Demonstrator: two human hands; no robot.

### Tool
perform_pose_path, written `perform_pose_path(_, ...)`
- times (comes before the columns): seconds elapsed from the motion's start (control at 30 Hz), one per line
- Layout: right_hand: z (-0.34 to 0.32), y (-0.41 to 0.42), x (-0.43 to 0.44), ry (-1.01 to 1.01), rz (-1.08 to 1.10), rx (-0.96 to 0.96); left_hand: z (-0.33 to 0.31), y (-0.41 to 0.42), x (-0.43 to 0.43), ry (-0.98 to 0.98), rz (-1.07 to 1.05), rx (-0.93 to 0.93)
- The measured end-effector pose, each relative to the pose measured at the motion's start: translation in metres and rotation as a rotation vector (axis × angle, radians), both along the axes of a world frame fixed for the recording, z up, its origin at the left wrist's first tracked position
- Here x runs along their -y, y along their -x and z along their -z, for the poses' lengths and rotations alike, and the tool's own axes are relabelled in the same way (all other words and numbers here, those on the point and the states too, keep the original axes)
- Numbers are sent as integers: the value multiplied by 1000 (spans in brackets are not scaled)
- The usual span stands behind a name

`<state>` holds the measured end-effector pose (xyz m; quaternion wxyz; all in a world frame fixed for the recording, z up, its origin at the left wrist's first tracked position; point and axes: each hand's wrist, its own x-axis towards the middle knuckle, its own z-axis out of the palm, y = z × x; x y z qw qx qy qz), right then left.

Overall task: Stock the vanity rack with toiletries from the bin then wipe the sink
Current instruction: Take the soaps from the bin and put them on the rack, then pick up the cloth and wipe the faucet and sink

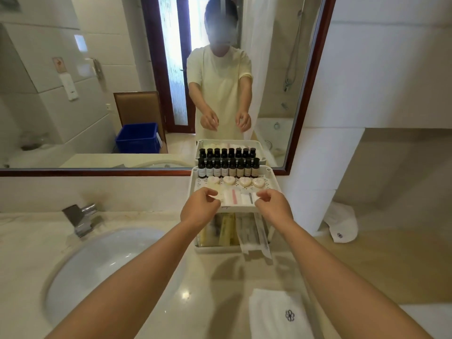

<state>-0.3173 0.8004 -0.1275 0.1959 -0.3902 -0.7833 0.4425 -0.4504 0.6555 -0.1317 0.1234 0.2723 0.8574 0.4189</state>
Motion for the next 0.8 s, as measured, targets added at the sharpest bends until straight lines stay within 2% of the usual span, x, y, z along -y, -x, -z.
perform_pose_path(0.17,-1,-38,74,57,28,-11,2,-39,68,-50,24,89)
perform_pose_path(0.43,5,-103,166,53,30,-50,15,-98,159,-81,52,134)
perform_pose_path(0.8,40,-188,206,106,76,41,40,-165,189,-94,164,208)
